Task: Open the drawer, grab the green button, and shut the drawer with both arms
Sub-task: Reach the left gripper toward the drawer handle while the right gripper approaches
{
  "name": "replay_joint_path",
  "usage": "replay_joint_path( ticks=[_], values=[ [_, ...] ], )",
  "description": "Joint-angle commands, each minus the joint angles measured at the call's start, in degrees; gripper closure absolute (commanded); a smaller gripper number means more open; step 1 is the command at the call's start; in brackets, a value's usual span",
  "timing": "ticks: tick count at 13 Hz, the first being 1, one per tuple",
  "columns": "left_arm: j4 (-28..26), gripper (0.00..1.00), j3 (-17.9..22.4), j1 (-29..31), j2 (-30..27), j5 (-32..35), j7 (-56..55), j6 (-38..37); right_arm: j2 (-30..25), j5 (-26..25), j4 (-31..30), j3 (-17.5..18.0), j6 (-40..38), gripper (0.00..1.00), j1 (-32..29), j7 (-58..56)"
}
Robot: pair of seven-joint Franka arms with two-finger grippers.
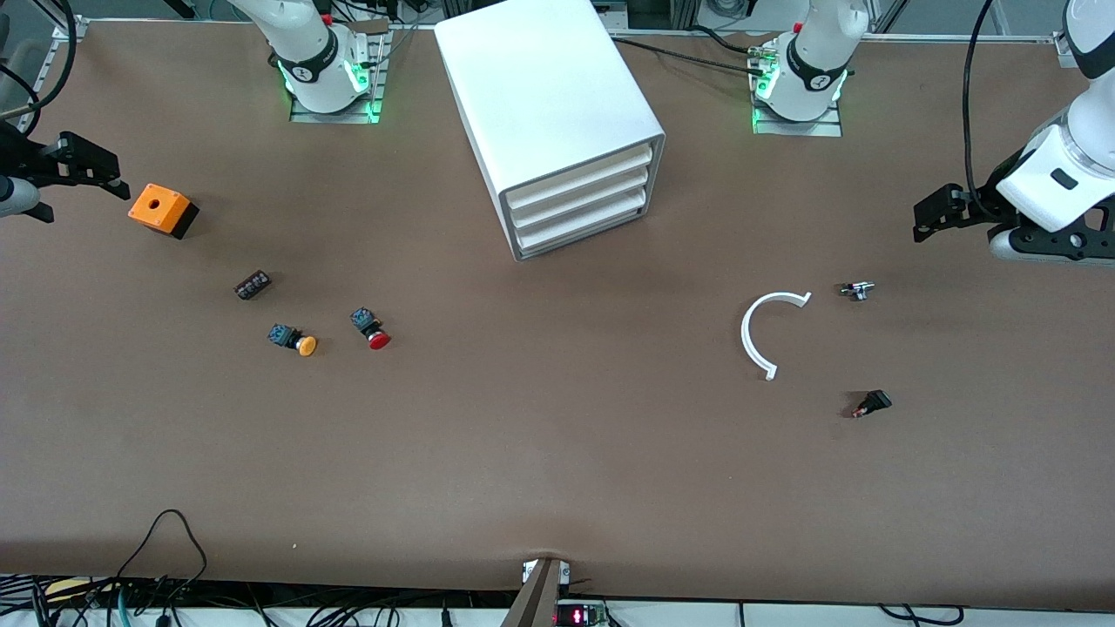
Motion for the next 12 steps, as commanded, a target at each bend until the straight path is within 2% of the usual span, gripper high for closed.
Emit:
replay_joint_path(
  ticks=[1,6,12],
  values=[
    [0.2,0.0,-0.2,0.1,-0.5,-0.2,-0.3,-0.8,-0.9,-0.8,-0.8,0.3,-0.3,0.0,0.1,-0.4],
    [0.2,0.0,-0.2,0.1,-0.5,-0.2,-0.3,-0.8,-0.9,-0.6,-0.8,0.2,-0.3,0.0,0.0,0.0],
    [0.2,0.0,-0.2,0.1,-0.4,-0.2,-0.1,-0.8,3.3,0.0,-0.8,0.3,0.7,0.0,0.2,0.1]
  ],
)
